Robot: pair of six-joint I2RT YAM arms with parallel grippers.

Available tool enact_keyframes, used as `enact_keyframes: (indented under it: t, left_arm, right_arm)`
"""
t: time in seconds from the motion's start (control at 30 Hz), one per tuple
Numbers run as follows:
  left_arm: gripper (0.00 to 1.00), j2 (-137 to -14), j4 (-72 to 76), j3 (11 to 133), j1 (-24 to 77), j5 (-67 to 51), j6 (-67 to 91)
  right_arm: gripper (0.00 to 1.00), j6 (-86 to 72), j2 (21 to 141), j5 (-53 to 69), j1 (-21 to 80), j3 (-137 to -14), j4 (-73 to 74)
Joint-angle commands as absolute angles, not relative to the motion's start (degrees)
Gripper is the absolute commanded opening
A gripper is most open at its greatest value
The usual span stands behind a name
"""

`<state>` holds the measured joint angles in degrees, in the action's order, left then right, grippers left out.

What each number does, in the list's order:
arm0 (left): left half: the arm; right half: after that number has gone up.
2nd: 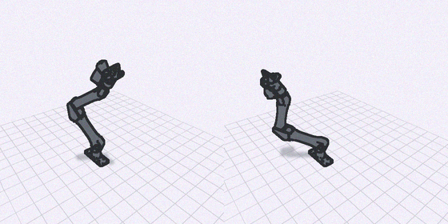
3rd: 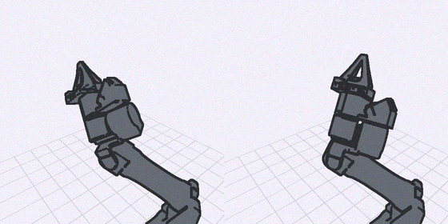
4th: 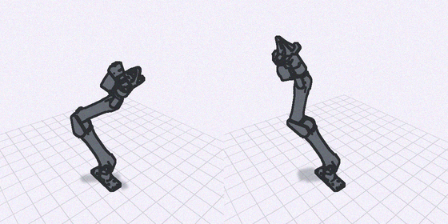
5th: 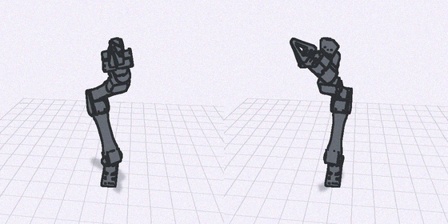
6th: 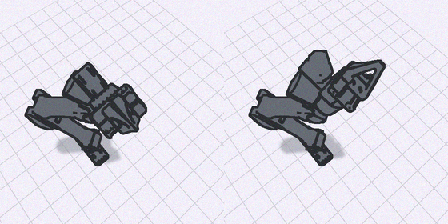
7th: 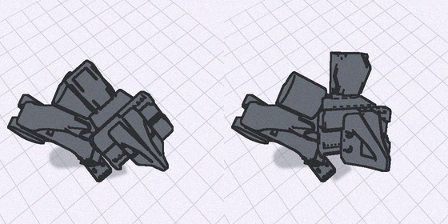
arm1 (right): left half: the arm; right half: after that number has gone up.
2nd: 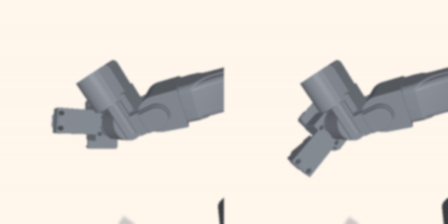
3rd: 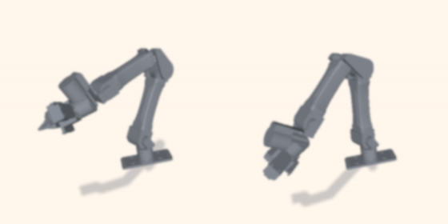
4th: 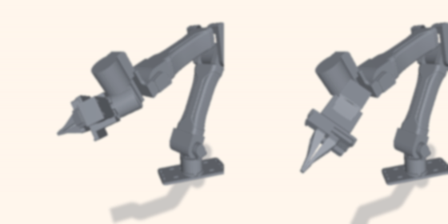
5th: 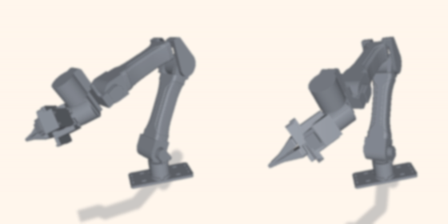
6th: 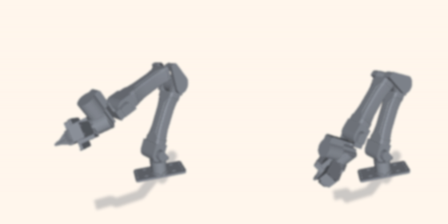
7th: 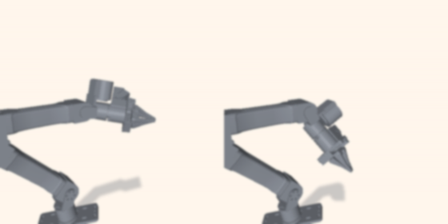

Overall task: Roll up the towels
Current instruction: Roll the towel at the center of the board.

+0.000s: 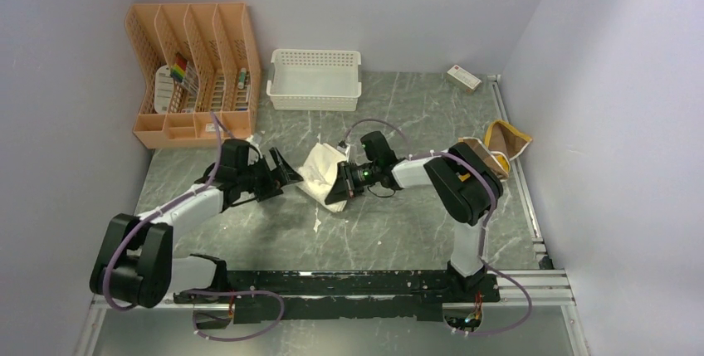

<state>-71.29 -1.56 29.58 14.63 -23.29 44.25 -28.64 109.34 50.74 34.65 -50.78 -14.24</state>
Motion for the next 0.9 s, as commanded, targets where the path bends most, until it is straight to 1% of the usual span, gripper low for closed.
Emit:
enact_keyframes:
  t: [0.0,0.2,0.4,0.43,0.5,0.53,0.67,0.73,0.77,0.8,0.87]
  left_arm:
    - [1.0,-74.87,3.79,28.8,16.42,-22.35,47.27]
    - [0.99,-81.39,9.39,30.01,18.84,-22.09,49.71]
    - [1.0,-86.96,12.0,32.32,20.36,-21.1,50.27]
    - [0.99,-87.7,12.07,32.61,20.45,-20.97,50.27]
    - [0.93,-89.18,12.38,33.31,20.54,-20.91,50.07]
    - [0.87,-89.88,12.31,33.45,20.57,-20.77,49.95]
    - [0.71,-92.81,12.14,33.75,20.62,-20.49,49.51]
    - [0.65,-93.72,12.25,33.83,20.61,-20.48,49.27]
    - [0.62,-94.09,12.3,33.88,20.57,-20.48,49.15]
    - [0.59,-94.39,12.26,34.11,20.57,-20.48,48.88]
    - [0.55,-95.04,11.66,34.84,20.57,-20.48,48.19]
  right_arm:
    - [0.0,-32.95,112.05,54.54,34.7,-51.51,-18.02]
    - [0.0,-35.89,115.01,56.25,34.78,-53.47,-19.71]
    - [0.0,-34.47,117.49,55.73,35.51,-56.75,-16.06]
    - [0.0,-34.38,117.51,55.72,35.57,-56.95,-15.81]
    - [0.0,-34.58,117.61,55.96,35.72,-57.04,-15.78]
    - [0.0,-34.64,117.57,56.13,35.74,-57.02,-15.73]
    - [0.0,-33.35,117.0,55.96,35.85,-59.02,-13.38]
    - [0.01,-31.51,116.35,54.74,35.91,-59.95,-10.28]
    - [0.03,-29.99,116.06,53.66,35.92,-60.6,-8.21]
    - [0.08,-28.11,116.03,52.09,35.99,-61.46,-5.29]
    - [0.27,-23.5,114.06,47.98,36.52,-63.8,1.33]
